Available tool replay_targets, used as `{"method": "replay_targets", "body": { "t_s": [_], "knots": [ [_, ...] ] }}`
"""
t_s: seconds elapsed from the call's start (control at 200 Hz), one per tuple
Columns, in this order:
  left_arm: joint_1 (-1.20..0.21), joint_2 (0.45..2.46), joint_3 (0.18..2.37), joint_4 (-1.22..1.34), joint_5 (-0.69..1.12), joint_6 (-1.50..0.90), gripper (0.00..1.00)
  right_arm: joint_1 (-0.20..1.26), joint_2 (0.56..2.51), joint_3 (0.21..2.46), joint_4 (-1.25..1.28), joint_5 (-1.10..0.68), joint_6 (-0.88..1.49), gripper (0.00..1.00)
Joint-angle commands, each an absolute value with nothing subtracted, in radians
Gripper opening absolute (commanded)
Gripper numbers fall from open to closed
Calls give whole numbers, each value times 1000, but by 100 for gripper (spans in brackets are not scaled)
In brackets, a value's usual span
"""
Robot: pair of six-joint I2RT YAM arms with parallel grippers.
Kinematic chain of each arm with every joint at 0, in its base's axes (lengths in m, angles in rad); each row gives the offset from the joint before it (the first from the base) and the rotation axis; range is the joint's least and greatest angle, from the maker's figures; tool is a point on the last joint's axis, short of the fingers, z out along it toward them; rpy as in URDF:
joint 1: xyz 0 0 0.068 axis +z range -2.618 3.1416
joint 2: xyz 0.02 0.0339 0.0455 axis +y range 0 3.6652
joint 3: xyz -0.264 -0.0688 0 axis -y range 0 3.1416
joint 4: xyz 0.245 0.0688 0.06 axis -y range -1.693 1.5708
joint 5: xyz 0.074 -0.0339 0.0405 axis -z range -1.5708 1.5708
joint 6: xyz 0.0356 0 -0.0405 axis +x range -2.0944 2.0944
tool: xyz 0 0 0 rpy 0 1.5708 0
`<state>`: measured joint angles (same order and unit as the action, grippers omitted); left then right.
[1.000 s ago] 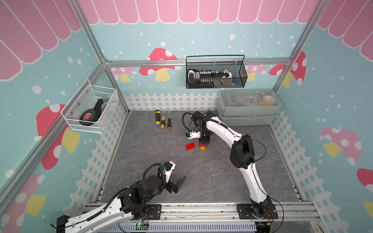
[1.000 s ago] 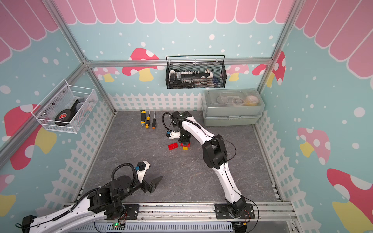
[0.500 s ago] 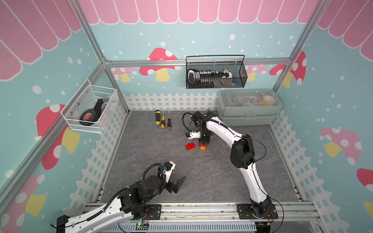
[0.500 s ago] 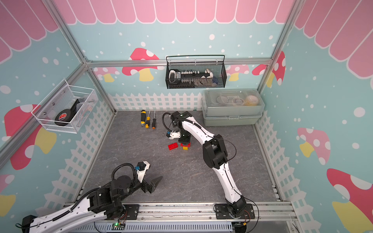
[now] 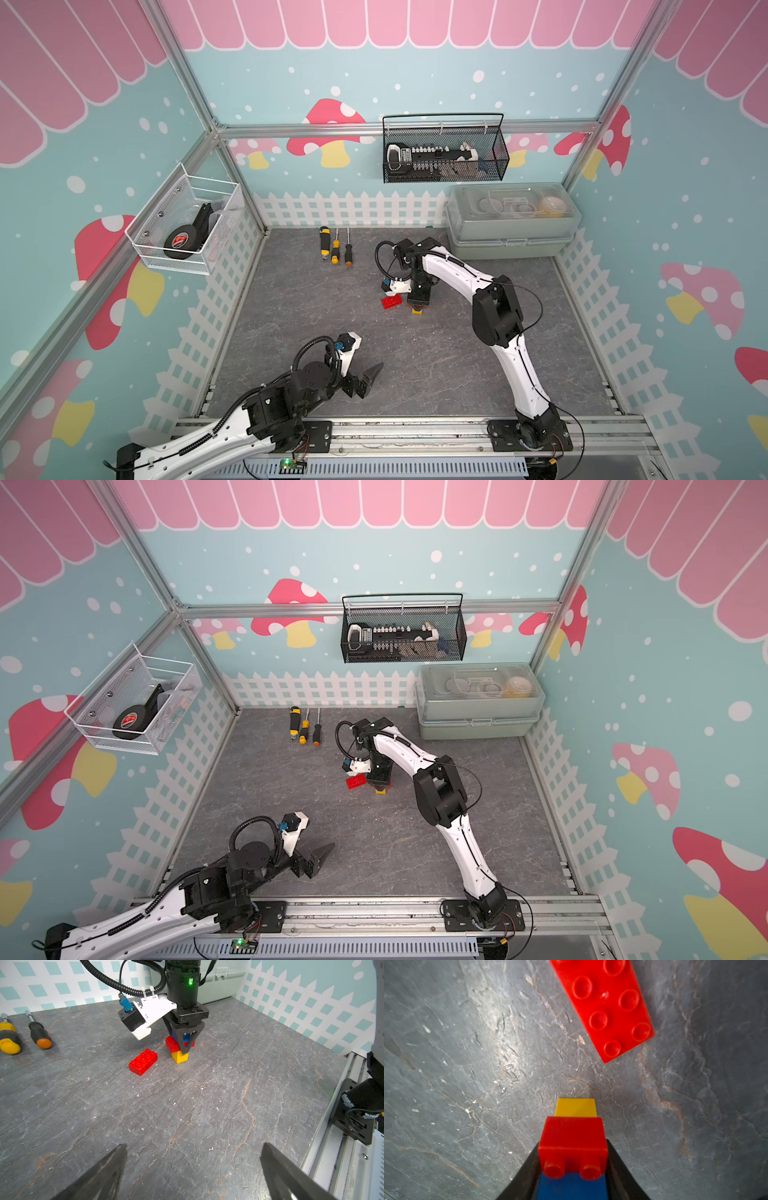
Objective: Assemble the letter f with lego
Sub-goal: Assemble the lego brick with the lego brick.
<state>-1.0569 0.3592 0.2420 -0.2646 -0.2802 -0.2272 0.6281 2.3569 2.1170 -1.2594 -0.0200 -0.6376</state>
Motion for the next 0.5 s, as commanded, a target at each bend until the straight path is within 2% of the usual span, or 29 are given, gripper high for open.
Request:
{"method": "replay_targets", "body": {
  "t_s": [0.0, 0.315, 0.495],
  "knots": [
    [-1064, 356, 238, -253, -277, -210, 99, 620, 2326, 2100, -1251, -55, -629, 48],
    [-1064, 359, 238, -252, -279, -210, 99, 614, 2260, 2089, -1197, -104, -627, 57],
    [-1064, 356, 239, -253, -279, -211, 99, 615, 2252, 2126, -1195, -155, -647, 59]
  ]
}}
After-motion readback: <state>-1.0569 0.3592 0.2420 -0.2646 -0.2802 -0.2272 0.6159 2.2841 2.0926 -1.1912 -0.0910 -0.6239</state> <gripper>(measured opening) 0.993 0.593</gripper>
